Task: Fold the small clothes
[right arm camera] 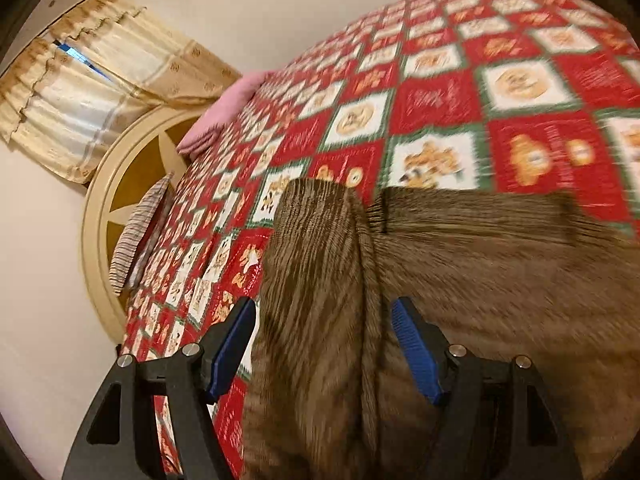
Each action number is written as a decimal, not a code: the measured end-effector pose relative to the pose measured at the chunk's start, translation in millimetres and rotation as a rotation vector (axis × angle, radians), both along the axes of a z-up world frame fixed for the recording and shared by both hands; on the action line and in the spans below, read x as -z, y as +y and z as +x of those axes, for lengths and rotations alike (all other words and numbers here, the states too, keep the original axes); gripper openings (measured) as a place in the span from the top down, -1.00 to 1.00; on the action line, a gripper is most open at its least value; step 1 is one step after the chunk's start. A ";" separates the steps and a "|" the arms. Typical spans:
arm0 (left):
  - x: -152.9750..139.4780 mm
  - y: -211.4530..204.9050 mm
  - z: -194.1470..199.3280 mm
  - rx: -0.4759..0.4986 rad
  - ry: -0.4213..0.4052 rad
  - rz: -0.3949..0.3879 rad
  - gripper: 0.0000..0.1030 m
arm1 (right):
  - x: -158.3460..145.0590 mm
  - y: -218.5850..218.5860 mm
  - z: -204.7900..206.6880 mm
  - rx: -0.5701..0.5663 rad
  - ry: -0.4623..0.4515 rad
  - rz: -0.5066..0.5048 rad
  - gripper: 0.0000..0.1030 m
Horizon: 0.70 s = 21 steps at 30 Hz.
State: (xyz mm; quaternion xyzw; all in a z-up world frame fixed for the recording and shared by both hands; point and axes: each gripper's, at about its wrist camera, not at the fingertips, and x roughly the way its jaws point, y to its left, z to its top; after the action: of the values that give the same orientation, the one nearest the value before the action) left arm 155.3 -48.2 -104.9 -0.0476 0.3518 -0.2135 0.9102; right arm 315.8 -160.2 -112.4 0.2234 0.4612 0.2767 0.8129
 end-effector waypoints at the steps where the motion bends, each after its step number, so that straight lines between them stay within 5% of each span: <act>1: 0.2 0.1 0.4 0.000 0.002 -0.003 0.87 | 1.0 4.5 3.0 -0.015 -0.006 0.005 -0.35; 4: 0.6 1.8 1.6 -0.001 0.006 -0.009 0.86 | 0.5 18.6 6.3 -0.060 -0.033 -0.023 0.64; 15: -22.9 -17.6 -21.2 0.024 -0.116 0.066 0.87 | -56.0 0.9 -35.2 0.012 -0.227 -0.206 0.72; 21: -23.3 -35.7 -20.7 0.036 -0.052 0.122 0.87 | -52.6 -23.6 -42.4 0.068 -0.206 -0.281 0.72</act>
State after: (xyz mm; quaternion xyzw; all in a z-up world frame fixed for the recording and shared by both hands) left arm 134.6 -83.9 -81.7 0.0197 0.3413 -0.2090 0.9162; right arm 273.4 -183.9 -59.8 0.0936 0.4019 0.2030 0.8880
